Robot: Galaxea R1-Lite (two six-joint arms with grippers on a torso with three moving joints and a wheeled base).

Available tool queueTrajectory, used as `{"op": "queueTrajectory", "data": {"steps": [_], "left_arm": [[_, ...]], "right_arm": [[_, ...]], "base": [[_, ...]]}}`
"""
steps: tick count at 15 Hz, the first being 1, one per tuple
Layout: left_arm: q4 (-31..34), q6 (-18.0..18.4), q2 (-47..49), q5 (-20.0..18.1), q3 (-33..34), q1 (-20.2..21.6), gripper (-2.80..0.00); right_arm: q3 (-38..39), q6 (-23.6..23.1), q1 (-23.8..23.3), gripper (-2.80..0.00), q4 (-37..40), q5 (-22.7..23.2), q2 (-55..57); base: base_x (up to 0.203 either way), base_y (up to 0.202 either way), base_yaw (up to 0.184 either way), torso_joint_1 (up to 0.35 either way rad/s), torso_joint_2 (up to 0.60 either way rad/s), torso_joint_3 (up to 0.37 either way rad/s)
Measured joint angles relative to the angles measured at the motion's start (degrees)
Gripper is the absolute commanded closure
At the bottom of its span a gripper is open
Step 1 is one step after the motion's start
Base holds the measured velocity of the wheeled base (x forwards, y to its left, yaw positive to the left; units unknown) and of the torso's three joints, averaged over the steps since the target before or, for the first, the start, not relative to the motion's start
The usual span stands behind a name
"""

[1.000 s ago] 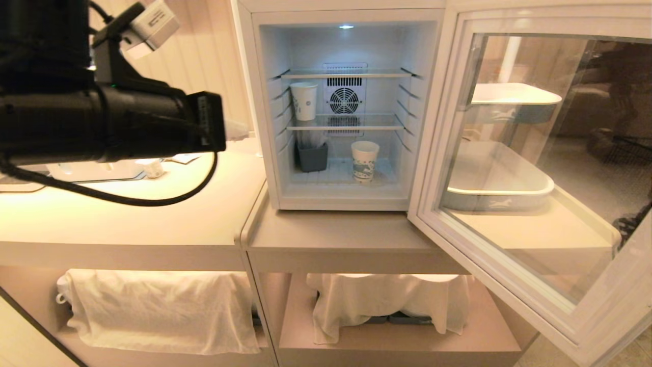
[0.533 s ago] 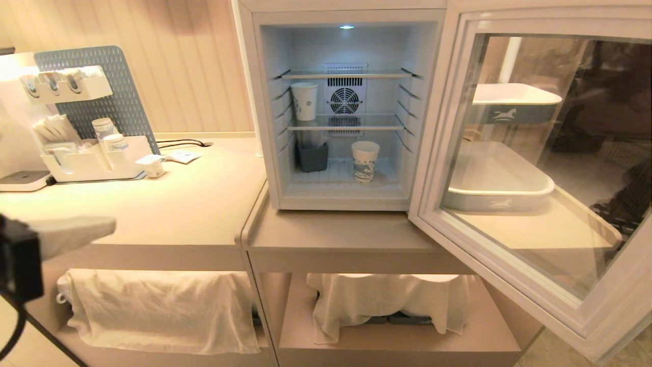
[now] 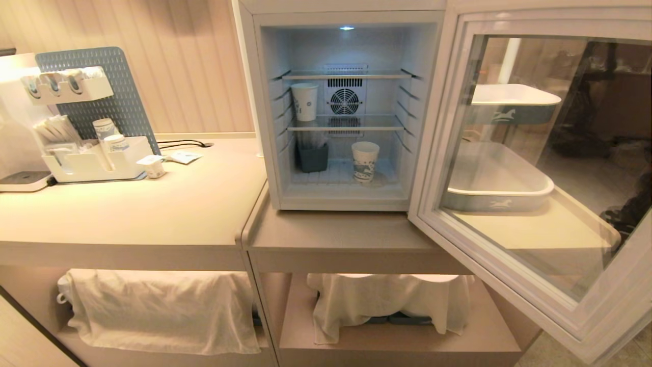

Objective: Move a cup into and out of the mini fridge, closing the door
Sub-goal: Take the paper cup out of the freezer

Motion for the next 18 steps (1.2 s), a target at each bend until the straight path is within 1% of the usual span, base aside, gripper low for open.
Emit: {"op": "queueTrajectory", "data": {"steps": [2, 3, 7, 8, 9, 10, 12, 16, 18], "left_arm": [[2.38, -0.34, -6.29, 0.08, 3.86, 0.00, 0.00], [2.42, -0.45, -8.52, 0.95, 5.60, 0.02, 0.00], [-4.69, -2.21, -14.82, 1.23, 10.60, 0.05, 0.00], [-8.34, -3.25, -15.69, 1.30, 12.01, 0.06, 0.00], [-10.55, -5.10, -16.26, 1.36, 12.78, 0.05, 0.00], [-10.72, -5.85, -16.64, 1.39, 13.27, 0.02, 0.00], [-10.76, -6.03, -17.01, 1.41, 13.47, 0.02, 0.00], [-10.42, -5.57, -17.16, 1.50, 13.63, 0.02, 0.00], [-10.31, -4.70, -17.16, 1.48, 13.63, 0.02, 0.00]], "right_arm": [[0.00, 0.00, 0.00, 0.00, 0.00, 0.00, 0.00], [0.00, -0.02, 0.02, 0.00, 0.00, 0.00, 0.00], [0.00, -0.02, 0.00, 0.00, 0.00, 0.00, 0.00], [0.00, -0.01, 0.00, 0.00, 0.00, -0.02, 0.00], [0.00, -0.02, -0.02, 0.00, -0.02, 0.00, 0.00], [0.00, 0.00, -0.06, 0.00, 0.00, -0.01, 0.00], [0.02, 0.02, 0.00, 0.00, 0.00, 0.00, 0.00], [0.02, 0.01, 0.00, 0.00, 0.00, 0.01, 0.00], [0.02, 0.00, 0.00, 0.00, 0.00, 0.01, 0.00]], "base": [[0.000, 0.000, 0.000, 0.000, 0.00, 0.000], [0.000, 0.000, 0.000, 0.000, 0.00, 0.000], [0.000, 0.000, 0.000, 0.000, 0.00, 0.000], [0.000, 0.000, 0.000, 0.000, 0.00, 0.000], [0.000, 0.000, 0.000, 0.000, 0.00, 0.000], [0.000, 0.000, 0.000, 0.000, 0.00, 0.000], [0.000, 0.000, 0.000, 0.000, 0.00, 0.000], [0.000, 0.000, 0.000, 0.000, 0.00, 0.000], [0.000, 0.000, 0.000, 0.000, 0.00, 0.000]]}}
